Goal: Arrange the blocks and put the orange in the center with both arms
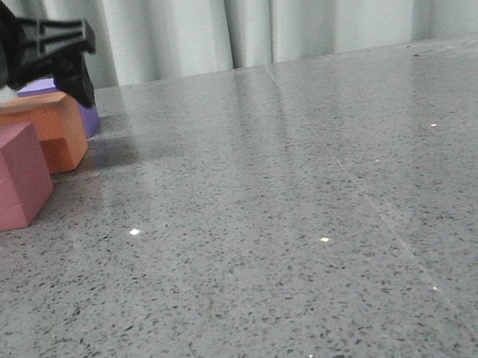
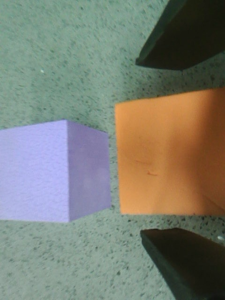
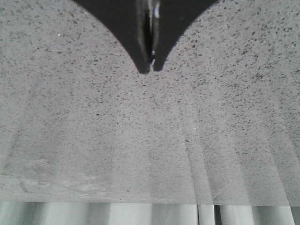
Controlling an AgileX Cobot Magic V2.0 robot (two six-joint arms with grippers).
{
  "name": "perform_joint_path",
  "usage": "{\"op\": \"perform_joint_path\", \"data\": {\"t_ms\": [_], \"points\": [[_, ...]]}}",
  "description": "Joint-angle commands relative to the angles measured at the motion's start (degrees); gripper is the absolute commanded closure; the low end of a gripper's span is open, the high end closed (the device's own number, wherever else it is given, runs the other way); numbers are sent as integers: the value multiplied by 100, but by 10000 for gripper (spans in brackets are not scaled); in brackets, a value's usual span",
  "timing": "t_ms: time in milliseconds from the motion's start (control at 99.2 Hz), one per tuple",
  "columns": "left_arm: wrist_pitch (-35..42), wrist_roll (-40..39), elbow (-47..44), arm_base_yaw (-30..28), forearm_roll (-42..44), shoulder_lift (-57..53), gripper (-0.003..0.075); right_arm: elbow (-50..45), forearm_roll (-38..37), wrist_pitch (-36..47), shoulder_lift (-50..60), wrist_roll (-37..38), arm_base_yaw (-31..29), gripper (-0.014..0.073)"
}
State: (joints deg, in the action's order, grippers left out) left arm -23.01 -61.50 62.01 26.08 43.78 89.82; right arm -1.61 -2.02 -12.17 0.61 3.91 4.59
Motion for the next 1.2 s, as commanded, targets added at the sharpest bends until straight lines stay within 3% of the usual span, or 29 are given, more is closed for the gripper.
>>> {"op": "perform_joint_path", "data": {"t_ms": [0, 292, 776, 897, 1159, 1189], "points": [[108, -45, 154, -9, 102, -559, 71, 82, -14, 488, 140, -33, -32, 661], [83, -45, -279, -9, 620, -2180, 71, 82, -14, 488, 140, -33, -32, 661], [18, -45, -2778, -9, 1260, -5162, 95, 82, -14, 488, 140, -33, -32, 661], [-190, -45, -3213, -9, 1260, -5621, 214, 82, -14, 488, 140, -33, -32, 661], [-387, -45, -3399, -9, 1260, -5928, 722, 82, -14, 488, 140, -33, -32, 661], [-387, -45, -3399, -9, 1260, -5928, 736, 82, -14, 488, 140, -33, -32, 661]]}}
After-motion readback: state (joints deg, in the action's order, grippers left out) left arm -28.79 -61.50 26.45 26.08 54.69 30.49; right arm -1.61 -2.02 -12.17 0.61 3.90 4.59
